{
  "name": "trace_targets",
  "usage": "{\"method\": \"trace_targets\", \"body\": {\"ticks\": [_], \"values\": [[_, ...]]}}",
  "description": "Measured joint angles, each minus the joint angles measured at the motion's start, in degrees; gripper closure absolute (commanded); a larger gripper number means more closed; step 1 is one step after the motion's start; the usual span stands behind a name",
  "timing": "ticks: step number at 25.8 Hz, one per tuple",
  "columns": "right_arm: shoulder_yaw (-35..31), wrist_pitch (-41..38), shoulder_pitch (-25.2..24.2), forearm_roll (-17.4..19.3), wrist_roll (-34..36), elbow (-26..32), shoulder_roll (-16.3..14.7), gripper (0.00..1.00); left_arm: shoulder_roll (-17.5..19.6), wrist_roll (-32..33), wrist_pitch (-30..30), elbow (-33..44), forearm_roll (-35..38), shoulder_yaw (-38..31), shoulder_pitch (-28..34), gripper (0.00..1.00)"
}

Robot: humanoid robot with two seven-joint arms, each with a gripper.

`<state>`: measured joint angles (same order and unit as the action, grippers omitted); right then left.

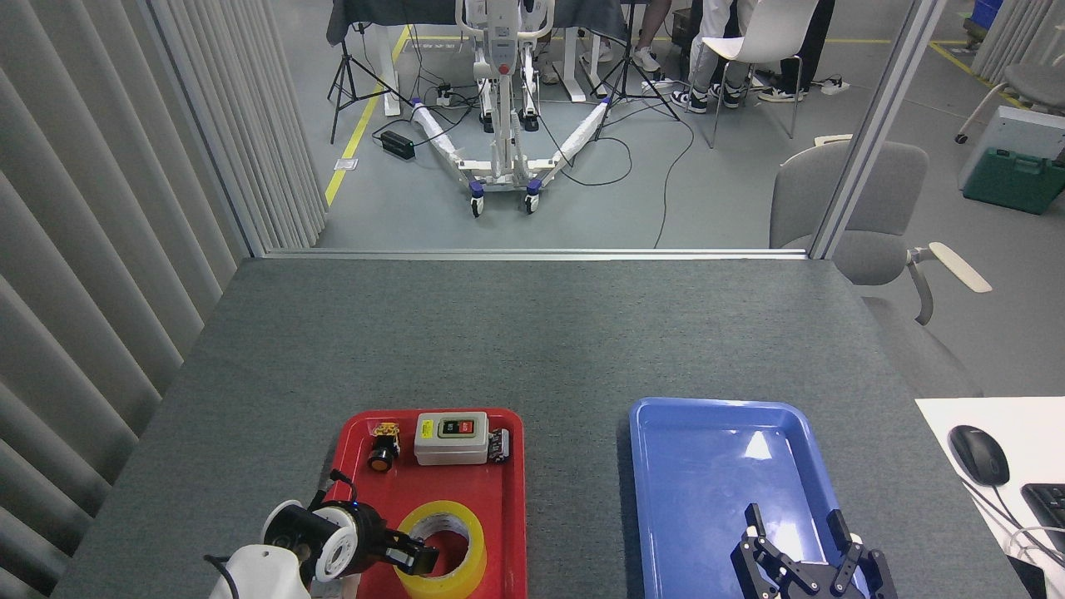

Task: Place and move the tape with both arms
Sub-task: 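Grasp the yellow tape roll with the left gripper and lift it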

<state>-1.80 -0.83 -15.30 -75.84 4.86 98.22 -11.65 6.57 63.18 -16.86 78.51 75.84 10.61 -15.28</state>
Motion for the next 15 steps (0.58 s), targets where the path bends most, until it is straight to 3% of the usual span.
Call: {"method": "trace_targets", "body": {"ticks": [4,9,15], "values": [[-0.1,-0.8,0.0,-0.1,0.1,0.0,0.0,0.0,-0.4,1.7,-0.2,-0.2,-0.1,0.9,-0.2,1.0],[-0.1,-1.2,0.0,-0.1,0.1,-0.1,0.0,0.0,-1.1,2.4,-7.0,0.8,-2.5,0.9,-1.4,1.0],[-0.1,-1.3,0.0,0.0,0.1,-0.1,0.0,0.0,-3.1,-8.5,-13.8,0.4,-18.3,0.6,-3.0,1.0]]}}
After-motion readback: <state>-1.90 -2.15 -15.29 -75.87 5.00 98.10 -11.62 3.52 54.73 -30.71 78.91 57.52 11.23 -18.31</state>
